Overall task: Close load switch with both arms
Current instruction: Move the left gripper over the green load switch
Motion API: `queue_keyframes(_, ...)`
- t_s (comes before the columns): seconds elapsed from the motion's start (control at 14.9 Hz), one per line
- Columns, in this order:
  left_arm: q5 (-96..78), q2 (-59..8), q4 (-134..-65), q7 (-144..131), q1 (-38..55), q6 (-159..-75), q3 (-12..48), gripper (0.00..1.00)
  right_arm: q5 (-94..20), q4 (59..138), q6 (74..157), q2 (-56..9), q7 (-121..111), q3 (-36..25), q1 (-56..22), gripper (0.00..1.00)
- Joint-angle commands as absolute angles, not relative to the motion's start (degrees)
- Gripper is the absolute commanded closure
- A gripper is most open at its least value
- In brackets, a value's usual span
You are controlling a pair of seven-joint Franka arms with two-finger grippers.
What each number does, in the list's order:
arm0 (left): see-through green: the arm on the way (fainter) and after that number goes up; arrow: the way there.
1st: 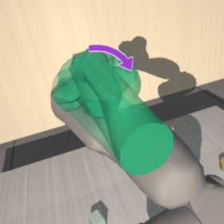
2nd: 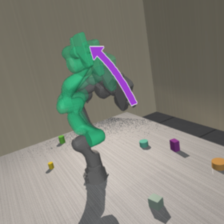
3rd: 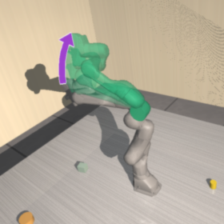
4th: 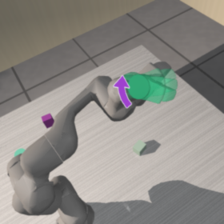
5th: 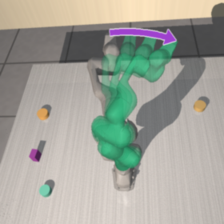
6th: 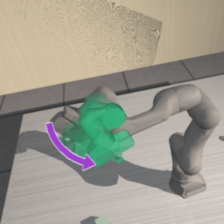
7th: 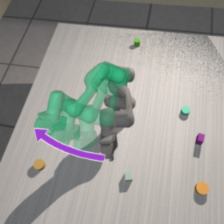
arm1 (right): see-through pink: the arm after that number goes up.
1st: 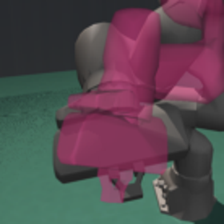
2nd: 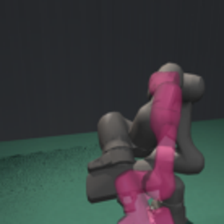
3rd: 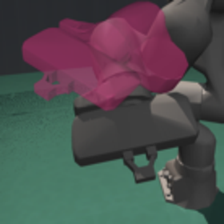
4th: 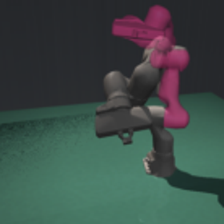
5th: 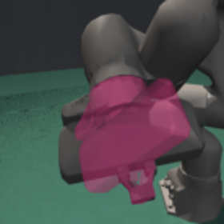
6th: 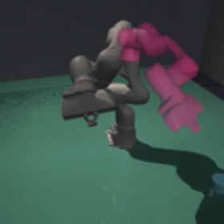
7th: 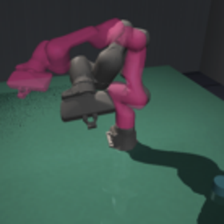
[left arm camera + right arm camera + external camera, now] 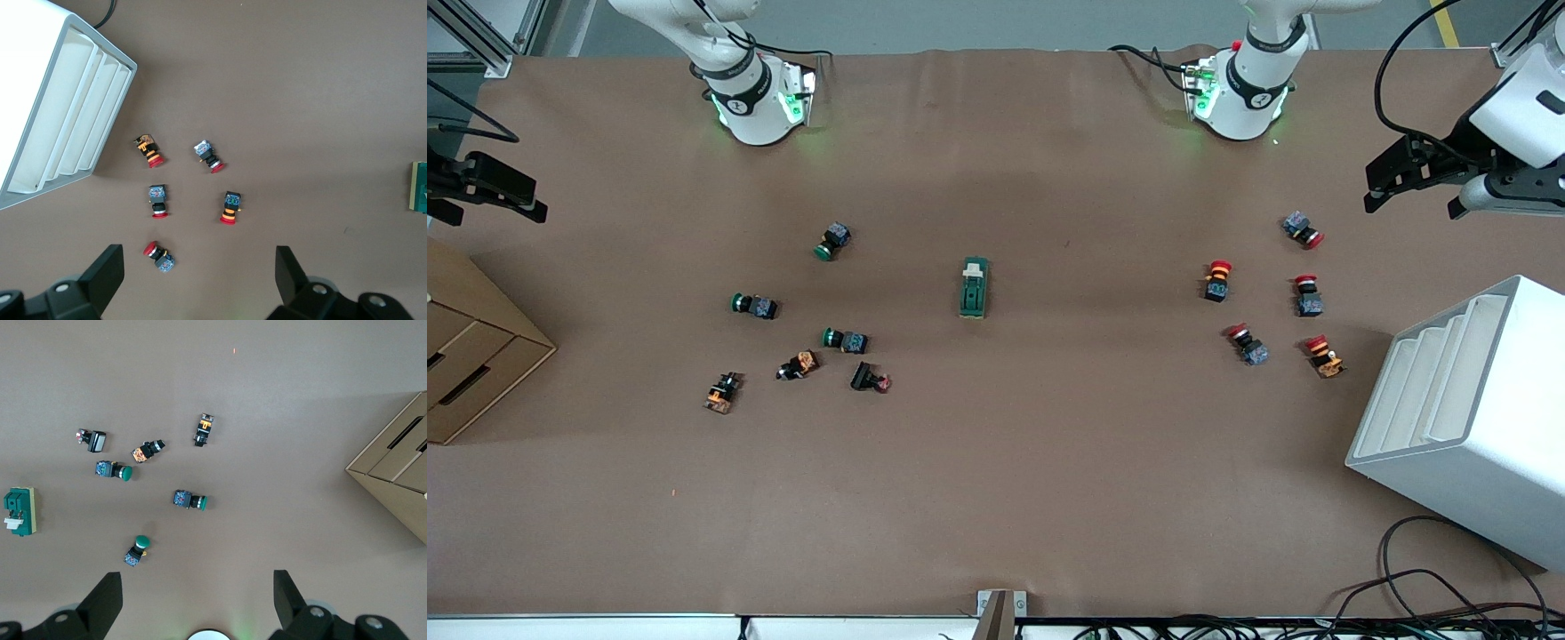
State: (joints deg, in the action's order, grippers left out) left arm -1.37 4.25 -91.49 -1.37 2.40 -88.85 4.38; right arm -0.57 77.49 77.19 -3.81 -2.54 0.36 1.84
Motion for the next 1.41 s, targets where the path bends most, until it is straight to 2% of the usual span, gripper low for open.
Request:
queue_keyframes(0.0,-1.41,3.6,-89.82,-1.67,2.37,-87.89,4.48,0.0,-0.53,79.54,78.05,-1.93,-2.11,0.88,2.02,0.0)
queue_keyframes(0.27,-1.32,0.54,-87.38,-1.58,3.08,-87.98,4.83,0.0,-0.62,79.54,77.87,-2.02,-2.2,0.7,2.28,0.0)
queue_keyframes(0.4,-1.32,-1.23,-87.1,-3.41,4.3,-89.9,7.54,0.0,-0.62,79.54,77.96,-2.02,-2.2,0.79,2.02,0.0)
queue_keyframes(0.8,-1.23,-7.55,-92.54,-33.34,9.48,-104.3,19.15,0.0,-0.53,79.1,77.52,-2.2,-2.37,0.7,2.28,0.0)
queue_keyframes(1.14,5.08,-11.06,-101.41,-58.92,21.86,-119.75,19.78,0.0,-0.18,78.13,77.61,-2.37,-2.29,0.7,2.28,0.0)
queue_keyframes(1.34,9.82,-15.19,-103.88,-71.06,27.75,-126.2,19.78,0.0,-0.44,78.4,77.35,-2.46,-2.02,0.62,2.55,0.0)
